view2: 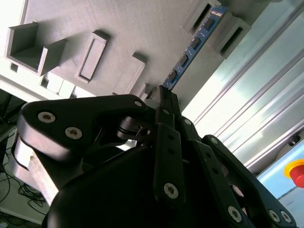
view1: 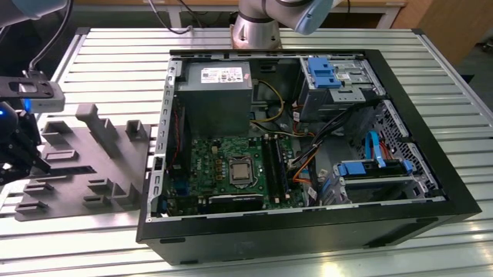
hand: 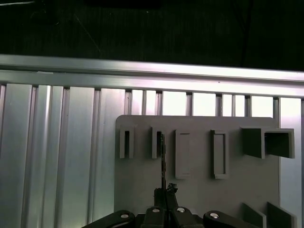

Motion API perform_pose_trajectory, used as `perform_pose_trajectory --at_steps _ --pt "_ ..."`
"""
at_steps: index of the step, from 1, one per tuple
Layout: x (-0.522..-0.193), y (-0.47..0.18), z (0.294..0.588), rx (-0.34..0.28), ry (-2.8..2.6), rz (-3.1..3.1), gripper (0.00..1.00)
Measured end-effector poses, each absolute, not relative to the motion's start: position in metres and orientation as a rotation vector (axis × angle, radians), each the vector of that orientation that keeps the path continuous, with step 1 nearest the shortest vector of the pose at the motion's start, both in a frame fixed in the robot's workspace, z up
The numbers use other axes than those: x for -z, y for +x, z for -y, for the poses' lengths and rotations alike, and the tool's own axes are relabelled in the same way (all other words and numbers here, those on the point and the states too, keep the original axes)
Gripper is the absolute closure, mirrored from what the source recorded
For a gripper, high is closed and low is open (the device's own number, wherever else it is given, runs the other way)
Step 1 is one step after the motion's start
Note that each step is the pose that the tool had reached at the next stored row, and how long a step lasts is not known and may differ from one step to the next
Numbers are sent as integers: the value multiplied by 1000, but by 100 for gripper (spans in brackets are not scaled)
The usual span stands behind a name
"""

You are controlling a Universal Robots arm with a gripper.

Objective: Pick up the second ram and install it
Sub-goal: 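Pick up the second ram and move it above second insertion slot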

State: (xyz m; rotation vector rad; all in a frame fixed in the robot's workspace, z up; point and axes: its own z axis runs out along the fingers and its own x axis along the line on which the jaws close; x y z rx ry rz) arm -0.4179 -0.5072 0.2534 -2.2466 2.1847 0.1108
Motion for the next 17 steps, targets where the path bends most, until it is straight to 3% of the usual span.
perform_pose_trajectory --at_steps 17 --pt "-260 -418 507 -112 -2246 -2184 88"
